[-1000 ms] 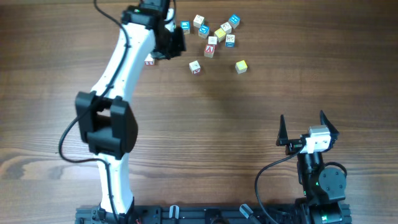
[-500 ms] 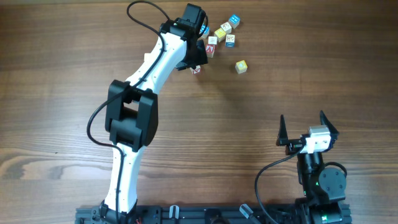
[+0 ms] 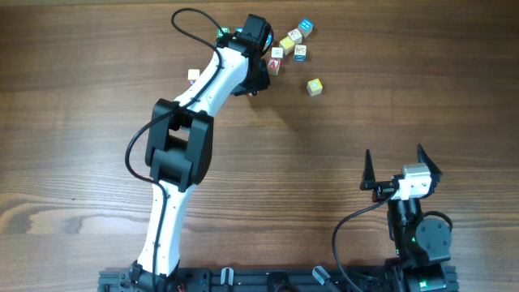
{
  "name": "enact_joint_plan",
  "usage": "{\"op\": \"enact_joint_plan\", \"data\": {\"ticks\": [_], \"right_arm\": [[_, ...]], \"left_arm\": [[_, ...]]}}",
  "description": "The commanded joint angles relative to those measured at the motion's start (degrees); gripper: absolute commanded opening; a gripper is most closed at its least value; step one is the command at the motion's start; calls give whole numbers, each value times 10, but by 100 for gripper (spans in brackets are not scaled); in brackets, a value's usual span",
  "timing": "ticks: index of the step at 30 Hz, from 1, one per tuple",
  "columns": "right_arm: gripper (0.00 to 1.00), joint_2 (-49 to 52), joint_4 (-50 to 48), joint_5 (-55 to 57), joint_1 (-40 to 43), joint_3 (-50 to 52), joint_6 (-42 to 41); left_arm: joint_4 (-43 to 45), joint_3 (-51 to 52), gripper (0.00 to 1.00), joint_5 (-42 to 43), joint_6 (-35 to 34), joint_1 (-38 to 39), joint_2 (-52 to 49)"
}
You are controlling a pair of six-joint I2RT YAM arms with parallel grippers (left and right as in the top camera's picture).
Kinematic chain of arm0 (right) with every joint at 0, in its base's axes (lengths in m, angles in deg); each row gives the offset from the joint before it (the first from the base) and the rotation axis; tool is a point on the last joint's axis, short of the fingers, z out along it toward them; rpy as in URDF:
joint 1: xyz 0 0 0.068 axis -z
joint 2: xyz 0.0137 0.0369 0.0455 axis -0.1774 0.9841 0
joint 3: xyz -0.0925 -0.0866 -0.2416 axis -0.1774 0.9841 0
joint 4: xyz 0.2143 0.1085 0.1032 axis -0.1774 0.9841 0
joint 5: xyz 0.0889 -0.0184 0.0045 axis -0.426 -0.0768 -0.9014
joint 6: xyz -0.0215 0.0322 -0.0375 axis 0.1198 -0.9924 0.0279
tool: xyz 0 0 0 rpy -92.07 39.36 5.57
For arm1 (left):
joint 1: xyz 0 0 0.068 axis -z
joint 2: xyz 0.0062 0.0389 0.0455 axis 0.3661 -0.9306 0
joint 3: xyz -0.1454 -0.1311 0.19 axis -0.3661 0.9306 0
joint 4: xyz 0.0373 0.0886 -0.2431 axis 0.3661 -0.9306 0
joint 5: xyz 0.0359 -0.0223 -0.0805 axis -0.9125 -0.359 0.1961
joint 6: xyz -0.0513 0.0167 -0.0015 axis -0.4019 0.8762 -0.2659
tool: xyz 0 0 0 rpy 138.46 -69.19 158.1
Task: Form a horizontal line
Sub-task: 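Reach the left gripper to the green-letter N block and grasp it, then carry the N block toward the table center and set it down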
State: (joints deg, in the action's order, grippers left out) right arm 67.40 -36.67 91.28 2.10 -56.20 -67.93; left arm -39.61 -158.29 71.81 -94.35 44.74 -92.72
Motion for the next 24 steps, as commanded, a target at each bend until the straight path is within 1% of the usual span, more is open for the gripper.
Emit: {"op": "enact_joint_plan", "data": {"ticks": [1, 3, 5, 9, 12, 13, 15, 17, 20, 21, 22, 24], "right_arm": [[100, -4, -2, -5, 3, 1, 7], [100, -4, -2, -5, 3, 1, 7], [100, -4, -2, -5, 3, 1, 7], [100, -4, -2, -5, 3, 1, 7], [100, -4, -2, -5, 3, 1, 7], [100, -4, -2, -5, 3, 1, 7], [100, -4, -2, -5, 3, 1, 7], [100, -4, -2, -5, 3, 1, 7], [100, -4, -2, -5, 3, 1, 7], [100, -4, -2, -5, 3, 1, 7], [99, -4, -2, -5, 3, 1, 7], [100, -4, -2, -5, 3, 1, 7]], "left_arm": [[0, -3, 34, -24, 0, 2, -3], [-5, -3, 32, -24, 23, 2, -3], [-9, -3, 32, -24, 72, 2, -3], [-3, -3, 45, -28, 78, 2, -3], [2, -3, 45, -28, 78, 2, -3], [3, -3, 44, -28, 78, 2, -3], [4, -3, 38, -28, 78, 2, -3], [3, -3, 31, -28, 78, 2, -3], [3, -3, 29, -28, 78, 2, -3], [1, -3, 24, -28, 78, 2, -3], [-4, -3, 22, -28, 78, 2, -1], [-12, -3, 21, -28, 78, 2, 10]]}}
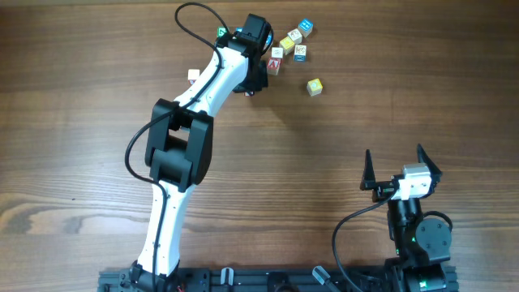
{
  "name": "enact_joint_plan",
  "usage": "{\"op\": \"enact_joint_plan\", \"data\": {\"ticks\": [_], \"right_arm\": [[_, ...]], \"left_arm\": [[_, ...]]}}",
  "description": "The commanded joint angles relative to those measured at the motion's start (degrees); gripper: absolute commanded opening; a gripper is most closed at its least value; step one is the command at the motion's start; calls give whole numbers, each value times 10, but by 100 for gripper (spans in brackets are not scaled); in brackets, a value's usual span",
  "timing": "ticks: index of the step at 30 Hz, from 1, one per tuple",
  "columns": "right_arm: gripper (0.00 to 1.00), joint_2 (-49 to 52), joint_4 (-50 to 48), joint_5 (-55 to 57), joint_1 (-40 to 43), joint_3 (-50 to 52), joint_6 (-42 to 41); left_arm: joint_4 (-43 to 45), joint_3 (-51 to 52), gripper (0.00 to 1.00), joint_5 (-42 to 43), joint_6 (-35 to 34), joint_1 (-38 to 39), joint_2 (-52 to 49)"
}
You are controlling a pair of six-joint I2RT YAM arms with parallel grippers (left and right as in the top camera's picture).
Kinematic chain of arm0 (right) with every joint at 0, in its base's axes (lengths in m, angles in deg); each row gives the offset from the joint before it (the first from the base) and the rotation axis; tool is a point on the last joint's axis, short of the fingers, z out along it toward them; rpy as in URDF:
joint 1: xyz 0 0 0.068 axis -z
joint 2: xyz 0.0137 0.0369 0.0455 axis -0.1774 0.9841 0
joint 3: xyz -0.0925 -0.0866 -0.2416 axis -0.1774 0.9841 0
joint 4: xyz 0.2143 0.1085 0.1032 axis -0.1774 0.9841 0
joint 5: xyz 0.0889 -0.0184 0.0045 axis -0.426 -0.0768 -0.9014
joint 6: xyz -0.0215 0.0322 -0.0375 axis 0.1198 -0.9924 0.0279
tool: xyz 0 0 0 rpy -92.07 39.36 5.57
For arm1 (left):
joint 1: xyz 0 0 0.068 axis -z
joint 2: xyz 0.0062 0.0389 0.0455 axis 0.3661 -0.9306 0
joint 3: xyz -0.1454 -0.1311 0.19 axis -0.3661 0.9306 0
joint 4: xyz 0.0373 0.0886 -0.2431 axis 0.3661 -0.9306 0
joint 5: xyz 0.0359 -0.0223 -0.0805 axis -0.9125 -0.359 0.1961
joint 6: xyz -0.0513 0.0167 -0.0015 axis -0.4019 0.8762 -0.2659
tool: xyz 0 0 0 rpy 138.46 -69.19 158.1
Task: Form a horizontal line
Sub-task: 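Carry the N block toward the table center and set it down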
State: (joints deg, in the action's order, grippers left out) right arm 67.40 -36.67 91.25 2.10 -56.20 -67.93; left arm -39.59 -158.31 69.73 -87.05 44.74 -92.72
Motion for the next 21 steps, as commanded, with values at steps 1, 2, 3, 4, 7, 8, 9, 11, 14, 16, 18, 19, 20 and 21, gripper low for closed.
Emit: {"op": "enact_joint_plan", "data": {"ticks": [1, 2, 3, 4, 7, 8, 9, 11, 14, 16, 18, 19, 20, 21], "right_arm": [[100, -4, -2, -5, 3, 1, 7], [100, -4, -2, -5, 3, 1, 7], [100, -4, -2, -5, 3, 1, 7], [100, -4, -2, -5, 3, 1, 7], [100, -4, -2, -5, 3, 1, 7], [100, -4, -2, -5, 3, 1, 7], [100, -4, -2, -5, 3, 1, 7], [100, -4, -2, -5, 3, 1, 7], [100, -4, -2, -5, 3, 1, 7], [100, -4, -2, -5, 3, 1, 7], [100, -4, -2, -5, 3, 1, 7], [100, -4, -2, -5, 3, 1, 7], [100, -4, -2, -5, 3, 1, 7], [100, -4, -2, -5, 3, 1, 7]], "left_arm": [[-19, -3, 21, -7, 5, 2, 21], [-28, -3, 20, -7, 5, 2, 38], [-51, -3, 18, -7, 5, 2, 69], [-76, -3, 16, -7, 5, 2, 95], [-161, -3, 13, 0, 0, 2, 171], [-191, -3, 13, 10, 0, 2, 196], [-226, -3, 13, 25, 0, 2, 221], [-281, -3, 14, 46, 0, 2, 256], [-337, -3, 14, 54, 0, 5, 275], [-353, -1, 14, 54, 0, 10, 273], [-346, 23, 15, 54, -15, 22, 273], [-337, 43, 16, 54, -15, 31, 273], [-322, 71, 16, 54, -16, 40, 273], [-297, 102, 18, 54, -20, 48, 273]]}}
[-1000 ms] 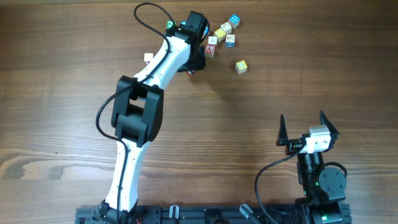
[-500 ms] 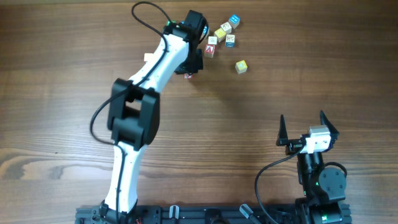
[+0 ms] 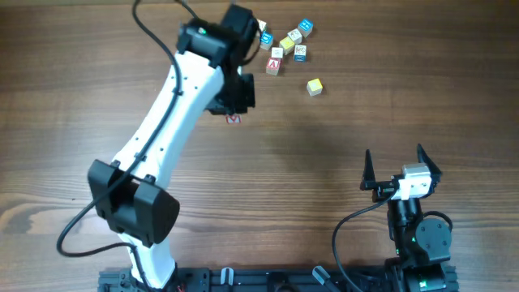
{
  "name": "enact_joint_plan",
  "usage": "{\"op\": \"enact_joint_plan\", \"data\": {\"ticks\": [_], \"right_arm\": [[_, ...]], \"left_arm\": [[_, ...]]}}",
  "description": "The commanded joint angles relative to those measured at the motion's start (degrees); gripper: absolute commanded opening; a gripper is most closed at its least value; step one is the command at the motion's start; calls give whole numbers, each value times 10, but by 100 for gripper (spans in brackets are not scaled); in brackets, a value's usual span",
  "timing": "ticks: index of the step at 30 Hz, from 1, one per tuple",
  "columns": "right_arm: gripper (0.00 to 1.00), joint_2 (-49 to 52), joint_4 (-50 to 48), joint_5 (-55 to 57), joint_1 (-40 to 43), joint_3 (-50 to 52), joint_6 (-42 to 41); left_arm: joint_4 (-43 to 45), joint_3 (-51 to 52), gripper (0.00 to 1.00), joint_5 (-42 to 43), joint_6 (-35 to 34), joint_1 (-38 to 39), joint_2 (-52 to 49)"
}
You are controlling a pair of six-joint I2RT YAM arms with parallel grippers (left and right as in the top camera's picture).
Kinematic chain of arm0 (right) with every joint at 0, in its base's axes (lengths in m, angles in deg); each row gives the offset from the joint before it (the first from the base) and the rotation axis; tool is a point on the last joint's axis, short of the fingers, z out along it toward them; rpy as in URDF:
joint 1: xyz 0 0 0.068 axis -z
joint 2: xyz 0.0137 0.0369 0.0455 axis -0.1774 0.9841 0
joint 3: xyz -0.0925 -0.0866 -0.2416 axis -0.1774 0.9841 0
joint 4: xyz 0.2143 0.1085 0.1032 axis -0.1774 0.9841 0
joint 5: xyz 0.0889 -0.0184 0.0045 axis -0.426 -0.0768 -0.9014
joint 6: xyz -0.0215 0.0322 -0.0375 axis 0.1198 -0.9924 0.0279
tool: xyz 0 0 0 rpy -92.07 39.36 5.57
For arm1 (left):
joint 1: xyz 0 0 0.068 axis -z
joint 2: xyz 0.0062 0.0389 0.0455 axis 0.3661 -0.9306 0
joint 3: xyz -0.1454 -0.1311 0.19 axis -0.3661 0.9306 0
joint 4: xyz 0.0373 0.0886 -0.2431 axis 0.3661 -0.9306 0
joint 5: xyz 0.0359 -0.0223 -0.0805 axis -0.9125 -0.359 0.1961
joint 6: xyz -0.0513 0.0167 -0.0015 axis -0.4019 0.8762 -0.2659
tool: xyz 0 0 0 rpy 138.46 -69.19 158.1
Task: Form a horizontal line
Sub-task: 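Carry the N block toward the table center and set it down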
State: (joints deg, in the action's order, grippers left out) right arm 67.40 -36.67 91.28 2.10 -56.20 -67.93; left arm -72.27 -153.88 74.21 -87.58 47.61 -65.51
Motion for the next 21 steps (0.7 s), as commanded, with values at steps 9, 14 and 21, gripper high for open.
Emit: {"op": "enact_joint_plan", "data": {"ticks": [9, 14, 21], "right_arm": [[100, -4, -2, -5, 3, 1, 7], [100, -4, -2, -5, 3, 1, 7], [100, -4, -2, -5, 3, 1, 7]], "left_arm": [[336, 327, 22, 4, -29, 40, 1], [433, 386, 23, -9, -24, 40, 1], [460, 393, 26, -42, -24, 40, -2]]}}
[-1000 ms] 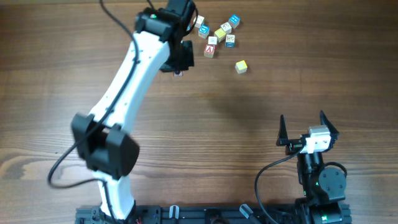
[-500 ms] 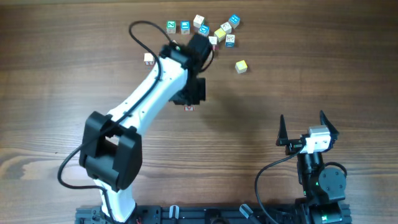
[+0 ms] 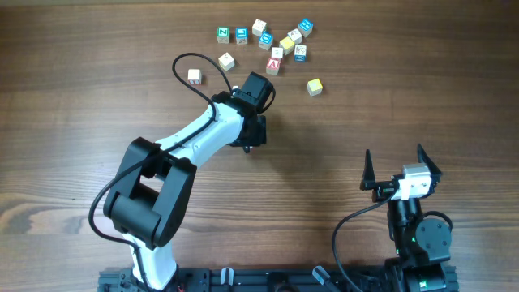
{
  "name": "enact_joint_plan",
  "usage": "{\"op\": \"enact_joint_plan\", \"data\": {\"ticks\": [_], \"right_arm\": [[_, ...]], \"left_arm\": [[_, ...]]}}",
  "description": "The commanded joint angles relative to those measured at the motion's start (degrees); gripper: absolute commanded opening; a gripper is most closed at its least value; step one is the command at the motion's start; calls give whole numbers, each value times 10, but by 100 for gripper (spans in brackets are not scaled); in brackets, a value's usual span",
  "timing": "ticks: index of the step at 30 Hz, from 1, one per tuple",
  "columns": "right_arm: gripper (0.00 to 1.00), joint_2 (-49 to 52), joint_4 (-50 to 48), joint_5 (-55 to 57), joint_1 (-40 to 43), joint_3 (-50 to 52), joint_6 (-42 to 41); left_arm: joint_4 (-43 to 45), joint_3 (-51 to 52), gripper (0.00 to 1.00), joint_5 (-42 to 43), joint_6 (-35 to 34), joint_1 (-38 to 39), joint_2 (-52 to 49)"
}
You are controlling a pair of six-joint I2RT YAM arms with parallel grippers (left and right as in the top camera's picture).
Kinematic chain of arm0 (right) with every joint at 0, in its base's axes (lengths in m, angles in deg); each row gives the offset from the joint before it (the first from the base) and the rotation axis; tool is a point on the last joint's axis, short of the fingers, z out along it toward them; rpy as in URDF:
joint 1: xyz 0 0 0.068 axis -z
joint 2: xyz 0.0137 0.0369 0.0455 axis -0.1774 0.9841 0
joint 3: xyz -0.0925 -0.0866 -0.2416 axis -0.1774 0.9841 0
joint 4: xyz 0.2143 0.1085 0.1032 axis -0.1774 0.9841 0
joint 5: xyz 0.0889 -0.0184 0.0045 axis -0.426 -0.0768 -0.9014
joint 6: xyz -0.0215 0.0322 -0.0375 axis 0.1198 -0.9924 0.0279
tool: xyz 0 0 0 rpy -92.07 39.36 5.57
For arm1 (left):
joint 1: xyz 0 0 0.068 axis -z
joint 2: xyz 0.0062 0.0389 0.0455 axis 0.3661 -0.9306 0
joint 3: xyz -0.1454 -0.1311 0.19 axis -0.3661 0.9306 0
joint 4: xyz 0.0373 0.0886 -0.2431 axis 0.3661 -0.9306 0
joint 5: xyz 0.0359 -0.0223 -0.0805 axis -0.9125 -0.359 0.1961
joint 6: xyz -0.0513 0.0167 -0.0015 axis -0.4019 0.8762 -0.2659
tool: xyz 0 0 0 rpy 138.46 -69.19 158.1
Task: Form a horizontal line
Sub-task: 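Carry the N block toward the table center and set it down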
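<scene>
Several small lettered cubes lie scattered at the far side of the table in the overhead view: a green one (image 3: 223,34), a blue one (image 3: 241,34), a red "A" cube (image 3: 273,66), a yellow one (image 3: 314,85) and a white one (image 3: 194,76) off to the left. My left gripper (image 3: 253,143) hangs below the cluster, over bare wood, pointing toward the near edge. Its dark body hides the fingertips and anything between them. My right gripper (image 3: 393,154) rests near the front right with its jaws spread wide and nothing in them.
The wooden table (image 3: 405,97) stretches bare between the cube cluster and the right arm. The left arm's white links (image 3: 195,138) and black cable (image 3: 190,61) cross the left middle. A black rail (image 3: 268,280) runs along the near edge.
My left gripper has moved right and toward the near edge, away from the cubes. The red cube seen at its tips is now hidden under it. The right arm is unchanged.
The left gripper first sat at the left edge of the cube cluster, something red at its tips, and stayed there. Then it was clear of the cluster with a small red cube at its fingertips. Now it hangs lower and more central; the far-left cubes are uncovered.
</scene>
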State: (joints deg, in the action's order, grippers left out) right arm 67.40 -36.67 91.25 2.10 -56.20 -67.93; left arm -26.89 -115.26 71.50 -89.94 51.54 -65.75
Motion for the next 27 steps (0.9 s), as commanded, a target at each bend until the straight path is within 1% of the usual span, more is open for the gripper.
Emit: {"op": "enact_joint_plan", "data": {"ticks": [1, 3, 5, 9, 10, 11, 12, 14, 16, 18, 21, 22, 25, 27], "right_arm": [[100, -4, -2, -5, 3, 1, 7], [100, -4, -2, -5, 3, 1, 7], [100, -4, -2, -5, 3, 1, 7], [100, -4, -2, -5, 3, 1, 7], [100, -4, -2, -5, 3, 1, 7], [100, -4, -2, -5, 3, 1, 7], [100, -4, -2, -5, 3, 1, 7], [100, -4, -2, -5, 3, 1, 7], [100, -4, -2, -5, 3, 1, 7], [100, -4, -2, -5, 3, 1, 7], [100, -4, -2, -5, 3, 1, 7], [100, -4, -2, -5, 3, 1, 7], [100, -4, -2, -5, 3, 1, 7], [100, -4, -2, -5, 3, 1, 7]], "left_arm": [[6, 7, 27, -14, -1, 1, -3], [4, 7, 31, -14, -1, 0, -11], [1, 7, 42, -14, -1, 0, -15], [-2, 7, 53, -14, -1, 0, -15], [-2, 7, 52, -14, -1, 0, -15], [-2, 7, 43, -14, -1, 0, -15], [-2, 7, 36, -14, -1, 0, -15], [-4, 7, 35, -10, -1, 0, -15], [-8, 7, 31, -7, -2, 0, -15], [-4, 7, 35, -8, -1, 0, -15], [5, 7, 36, -27, -1, 0, -15], [5, 7, 36, -27, -1, 0, -15], [12, 7, 30, -27, -1, 0, -15], [17, 7, 31, -27, -1, 0, -15]]}}
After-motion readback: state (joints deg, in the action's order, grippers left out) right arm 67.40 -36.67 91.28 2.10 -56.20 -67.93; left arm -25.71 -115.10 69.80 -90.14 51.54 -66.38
